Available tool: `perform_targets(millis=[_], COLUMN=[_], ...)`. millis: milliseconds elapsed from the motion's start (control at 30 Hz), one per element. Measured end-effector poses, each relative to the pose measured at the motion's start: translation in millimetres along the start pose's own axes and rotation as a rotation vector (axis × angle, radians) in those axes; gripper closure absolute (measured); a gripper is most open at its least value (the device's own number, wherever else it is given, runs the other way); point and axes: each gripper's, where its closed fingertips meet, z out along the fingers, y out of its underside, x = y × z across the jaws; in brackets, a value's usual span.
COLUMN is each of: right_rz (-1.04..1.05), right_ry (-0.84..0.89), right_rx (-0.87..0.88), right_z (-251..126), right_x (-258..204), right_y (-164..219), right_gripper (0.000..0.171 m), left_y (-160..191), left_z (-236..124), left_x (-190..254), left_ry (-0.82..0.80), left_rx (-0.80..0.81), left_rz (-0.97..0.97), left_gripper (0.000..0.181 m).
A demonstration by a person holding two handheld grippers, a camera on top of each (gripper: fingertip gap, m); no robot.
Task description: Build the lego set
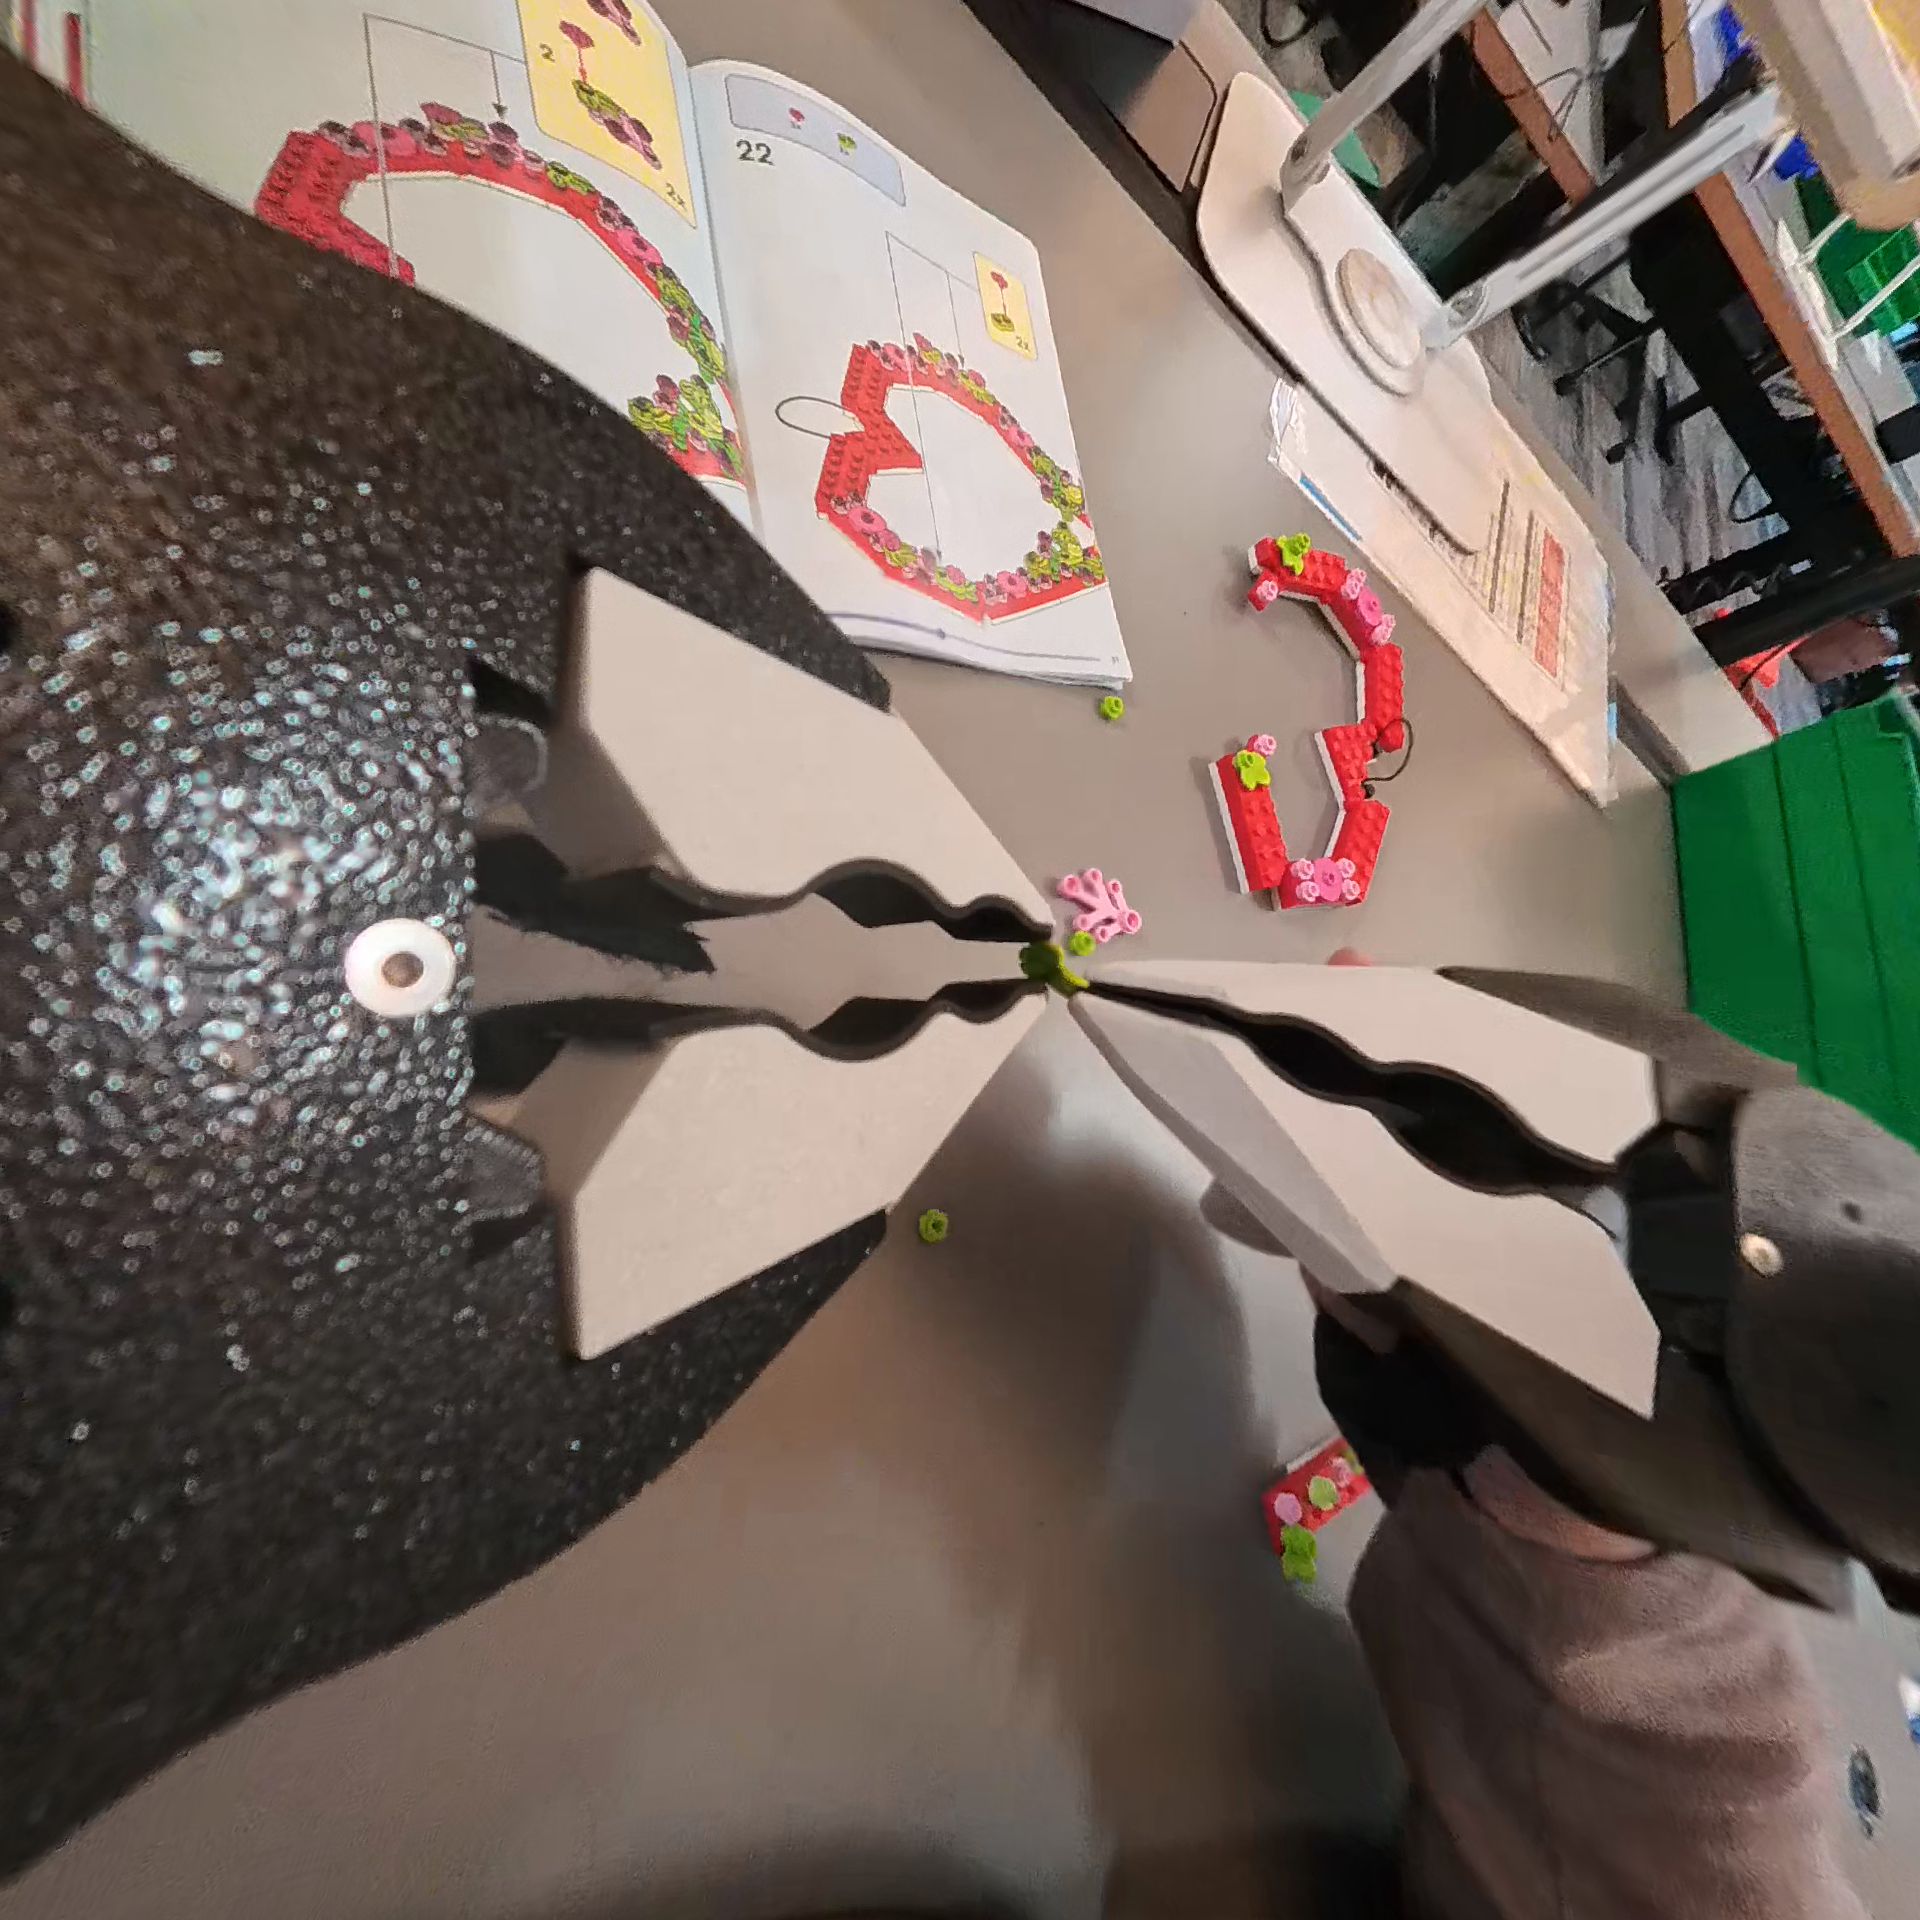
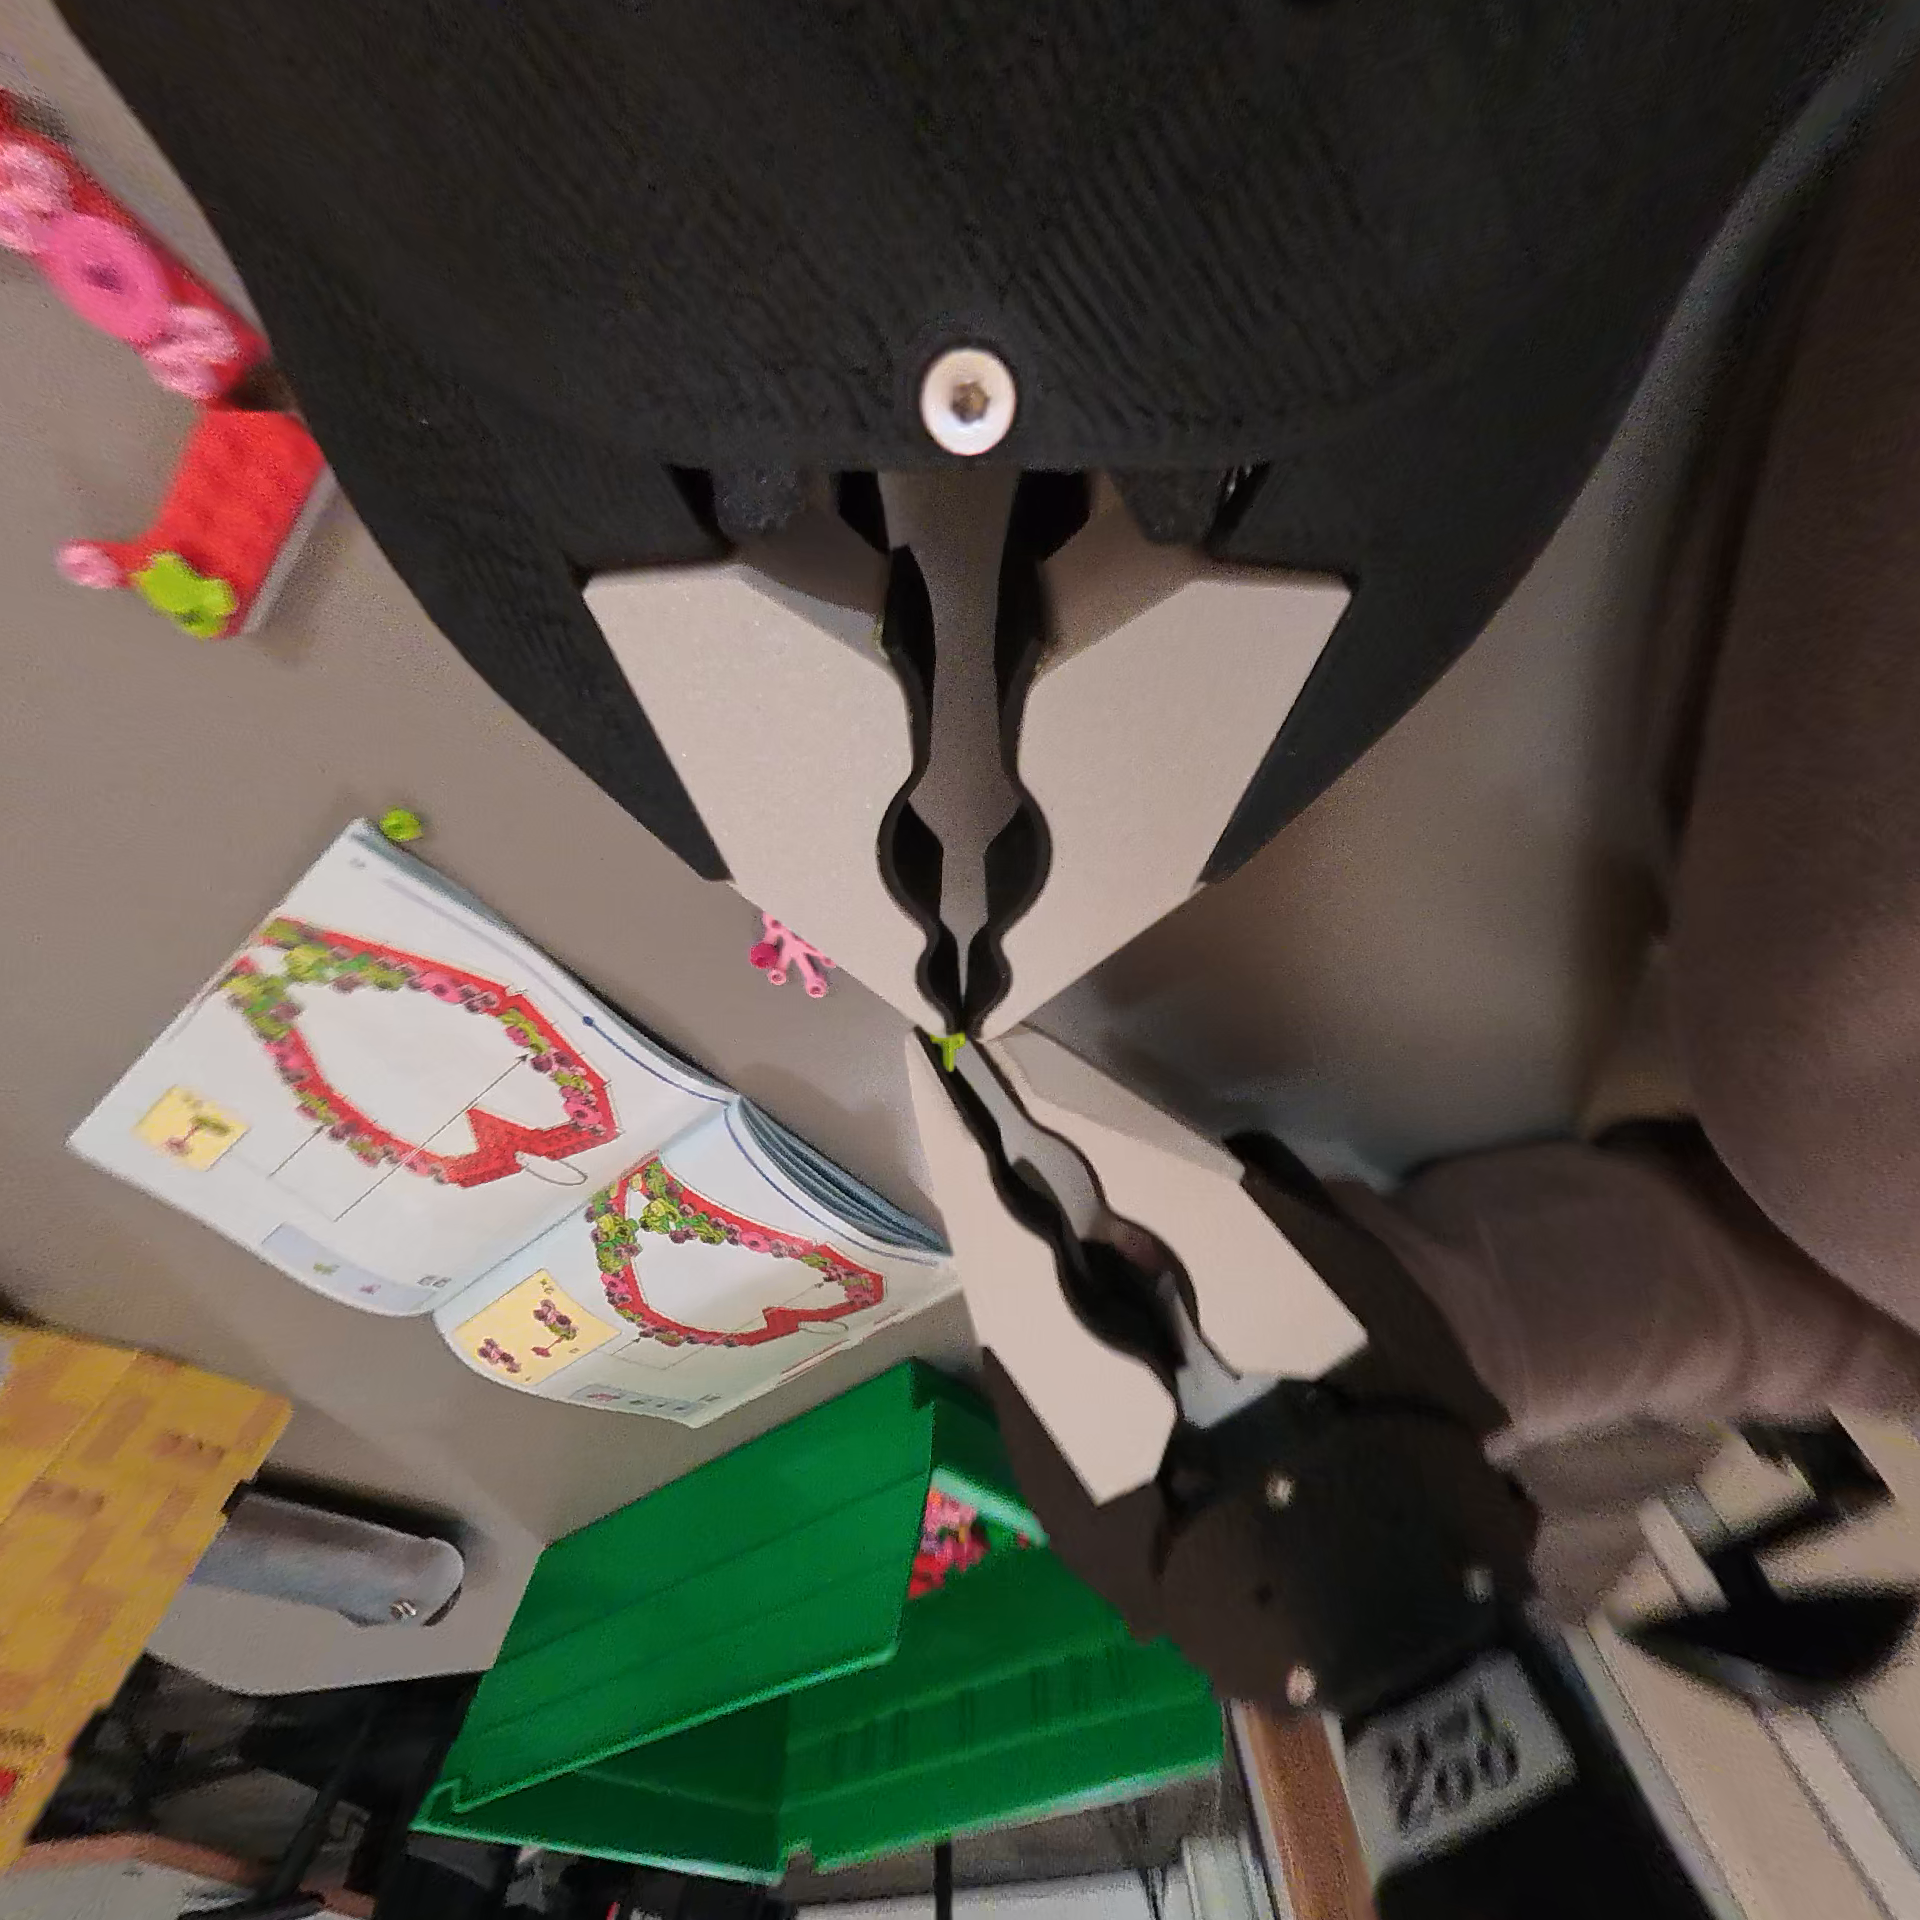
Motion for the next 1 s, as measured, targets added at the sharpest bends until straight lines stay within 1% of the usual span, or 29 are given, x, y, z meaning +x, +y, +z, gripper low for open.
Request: perform_targets(millis=[100,167,267,400,467,600,667,767,800,833,867,1000], right_rz=[0.246,0.389,0.527,0.677,0.726,0.744,0.745,0.713,0.691,0.667,0.631,0.422], right_ry=[-0.06,-0.101,-0.155,-0.235,-0.265,-0.289,-0.293,-0.255,-0.235,-0.218,-0.189,-0.034], right_rx=[0.116,0.191,0.252,0.336,0.358,0.355,0.355,0.307,0.287,0.263,0.236,0.084], right_z=[-5.2,-9.4,-11.7,-13.1,-13.0,-10.5,-10.5,-6.5,-4.8,-3.3,-2.1,0.1], right_x=[3.5,6.6,8.0,6.4,5.8,2.7,2.0,2.1,1.8,1.2,2.2,14.5], right_y=[-10.3,-17.0,-21.7,-31.1,-33.5,-33.3,-34.2,-27.6,-24.9,-22.4,-19.0,1.4], right_gripper=[0.171,0.171,0.171,0.171,0.171,0.171,0.171,0.171,0.166,0.157,0.152,0.147], left_y=[-9.6,-14.7,-23.5,-34.5,-33.6,-33.4,-33.9,-25.6,-22.2,-18.0,-12.4,19.5], left_z=[-5.5,-8.2,-13.1,-20.9,-20.9,-19.8,-19.7,-16.8,-15.7,-14.8,-13.7,-9.2], left_x=[-0.5,-0.8,-5.3,-14.2,-14.1,-12.4,-9.9,-9.8,-10.1,-11.3,-12.4,-17.2], left_ry=[-0.007,-0.021,-0.093,-0.213,-0.228,-0.226,-0.216,-0.2,-0.192,-0.19,-0.184,-0.126], left_rx=[0.086,0.136,0.202,0.257,0.247,0.248,0.247,0.181,0.163,0.143,0.115,-0.057], left_rz=[-0.015,-0.012,0.029,0.125,0.159,0.168,0.185,0.204,0.199,0.19,0.179,0.101], left_gripper=[0.173,0.164,0.156,0.16,0.16,0.161,0.168,0.168,0.168,0.168,0.168,0.168])
